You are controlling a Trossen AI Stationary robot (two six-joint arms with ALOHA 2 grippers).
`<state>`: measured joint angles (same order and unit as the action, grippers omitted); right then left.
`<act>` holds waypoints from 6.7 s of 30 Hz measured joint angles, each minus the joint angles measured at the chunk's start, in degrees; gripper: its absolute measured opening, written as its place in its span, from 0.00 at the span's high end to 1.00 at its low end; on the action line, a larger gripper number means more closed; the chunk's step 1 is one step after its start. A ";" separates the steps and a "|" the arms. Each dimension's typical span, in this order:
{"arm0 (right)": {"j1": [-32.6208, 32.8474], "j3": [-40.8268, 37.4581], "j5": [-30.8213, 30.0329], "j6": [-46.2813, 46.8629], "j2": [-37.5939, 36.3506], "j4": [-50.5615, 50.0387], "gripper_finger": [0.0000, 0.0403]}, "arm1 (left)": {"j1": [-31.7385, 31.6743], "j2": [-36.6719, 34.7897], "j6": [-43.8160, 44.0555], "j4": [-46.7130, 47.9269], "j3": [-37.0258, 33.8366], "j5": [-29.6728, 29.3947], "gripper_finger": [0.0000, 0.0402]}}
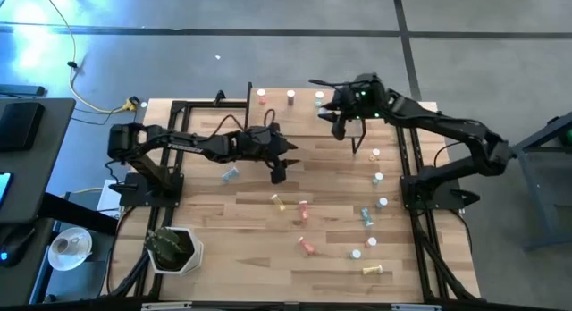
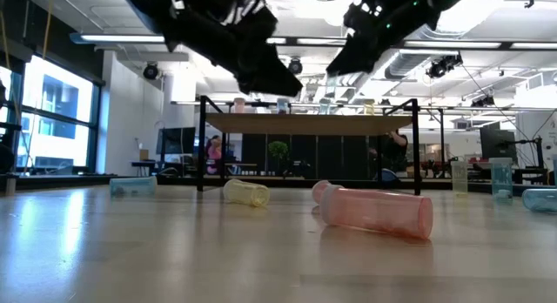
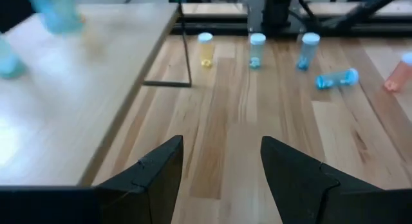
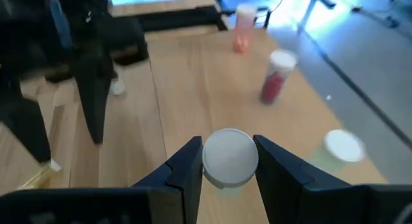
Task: Pick and place medicine bottles onto shelf by color
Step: Put the green pill bottle on the shelf aligned with the other green pill bottle, then put the pink pill bottle on the shelf aligned with the other pink pill bottle
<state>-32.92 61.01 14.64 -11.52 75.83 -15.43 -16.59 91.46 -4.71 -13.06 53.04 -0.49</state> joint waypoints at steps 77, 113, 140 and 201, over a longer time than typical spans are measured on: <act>-3.07 0.00 -4.69 -0.51 7.06 4.96 0.58 | -0.93 -7.89 0.02 0.30 -4.90 -0.17 0.50; 11.22 0.00 -5.22 8.14 -11.25 -9.10 0.58 | 2.93 -7.89 0.65 6.02 -4.90 -0.20 0.50; 19.22 -11.91 -8.40 11.16 -22.00 -21.16 0.58 | 3.24 -7.89 1.53 5.97 -4.90 -3.41 0.50; 48.32 -18.78 -25.08 39.70 -18.33 -6.23 0.58 | 23.38 -7.89 32.81 15.44 -4.87 -10.54 0.50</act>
<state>15.40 42.24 -10.44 28.18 57.50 -21.66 6.79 83.57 28.11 2.37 48.16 -11.03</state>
